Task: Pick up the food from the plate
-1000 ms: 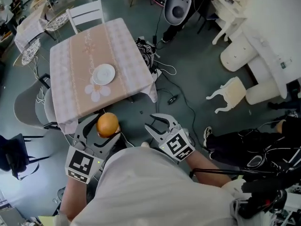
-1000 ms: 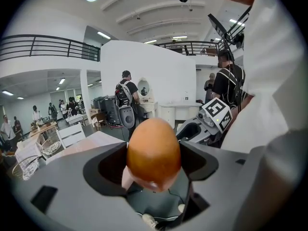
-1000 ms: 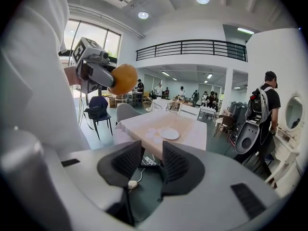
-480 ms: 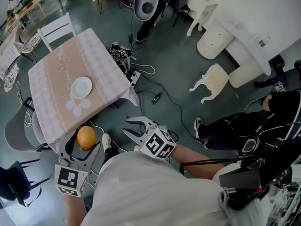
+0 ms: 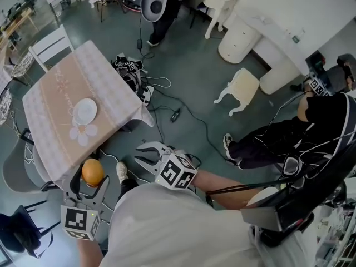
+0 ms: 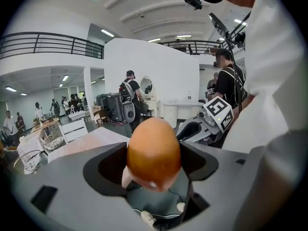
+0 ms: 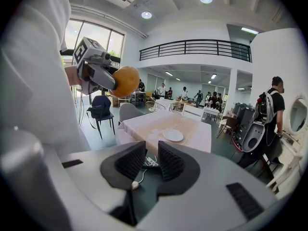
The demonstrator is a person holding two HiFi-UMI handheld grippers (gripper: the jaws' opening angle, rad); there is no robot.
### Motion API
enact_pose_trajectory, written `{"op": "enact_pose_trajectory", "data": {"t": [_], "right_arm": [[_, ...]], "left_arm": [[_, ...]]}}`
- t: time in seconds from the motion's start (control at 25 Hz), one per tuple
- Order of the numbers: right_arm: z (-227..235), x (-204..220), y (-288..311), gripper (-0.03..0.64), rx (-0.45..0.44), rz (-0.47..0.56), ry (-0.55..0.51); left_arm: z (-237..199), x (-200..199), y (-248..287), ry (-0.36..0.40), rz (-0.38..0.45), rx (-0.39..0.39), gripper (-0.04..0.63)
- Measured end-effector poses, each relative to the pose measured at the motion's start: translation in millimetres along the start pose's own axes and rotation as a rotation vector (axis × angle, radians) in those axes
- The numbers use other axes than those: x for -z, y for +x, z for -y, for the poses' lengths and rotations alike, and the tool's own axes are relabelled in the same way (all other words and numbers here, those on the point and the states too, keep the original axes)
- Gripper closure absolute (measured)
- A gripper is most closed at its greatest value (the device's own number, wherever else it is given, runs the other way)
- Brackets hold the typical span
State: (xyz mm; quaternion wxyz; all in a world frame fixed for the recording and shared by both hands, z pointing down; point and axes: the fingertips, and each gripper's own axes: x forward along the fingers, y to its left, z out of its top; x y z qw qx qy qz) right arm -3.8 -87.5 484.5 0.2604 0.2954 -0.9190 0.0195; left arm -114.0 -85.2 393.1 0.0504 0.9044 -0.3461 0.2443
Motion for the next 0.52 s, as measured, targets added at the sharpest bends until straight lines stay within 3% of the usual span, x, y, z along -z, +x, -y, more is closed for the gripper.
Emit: {"op": "enact_pose_trajectory", "data": {"t": [0.52], "right_arm": [[5,0,13,0.529,0.014,-0.014,0.012]], "left_arm": [[-18,11,6,-0.006,-0.015,0.009,0.246]]}}
